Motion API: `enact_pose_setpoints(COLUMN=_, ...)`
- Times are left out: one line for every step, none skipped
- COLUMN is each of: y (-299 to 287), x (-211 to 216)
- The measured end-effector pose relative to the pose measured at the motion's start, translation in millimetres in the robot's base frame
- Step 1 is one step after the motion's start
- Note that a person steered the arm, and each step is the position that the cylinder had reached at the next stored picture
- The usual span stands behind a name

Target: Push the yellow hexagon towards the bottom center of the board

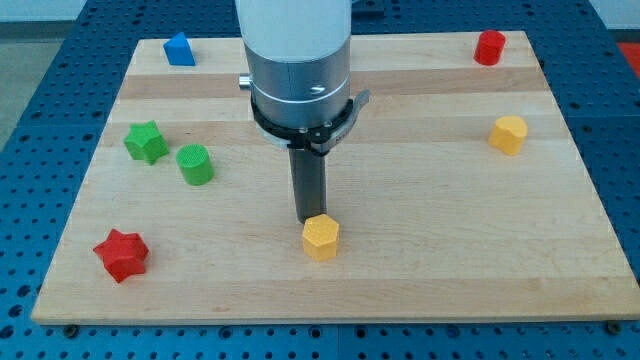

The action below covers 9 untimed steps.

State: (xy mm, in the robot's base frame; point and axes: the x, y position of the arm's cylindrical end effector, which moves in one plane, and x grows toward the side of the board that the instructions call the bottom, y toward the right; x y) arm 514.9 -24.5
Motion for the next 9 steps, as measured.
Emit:
enact_pose_setpoints(y=7.4, x=4.9)
enact_pose_setpoints(y=12.1, x=13.4)
enact_pose_setpoints(y=14.2, x=16.3)
enact_pose_setpoints(y=14.2, x=15.9)
enact_pose_setpoints(y=1.3, x=0.7)
enact_pose_setpoints(y=-32.1, x=-2.3)
enact_pose_setpoints(y=-72.5, x=-2.3)
enact_pose_setpoints(y=-114.5, x=-2.3)
enact_pose_setpoints(y=-150.6, x=-2.3)
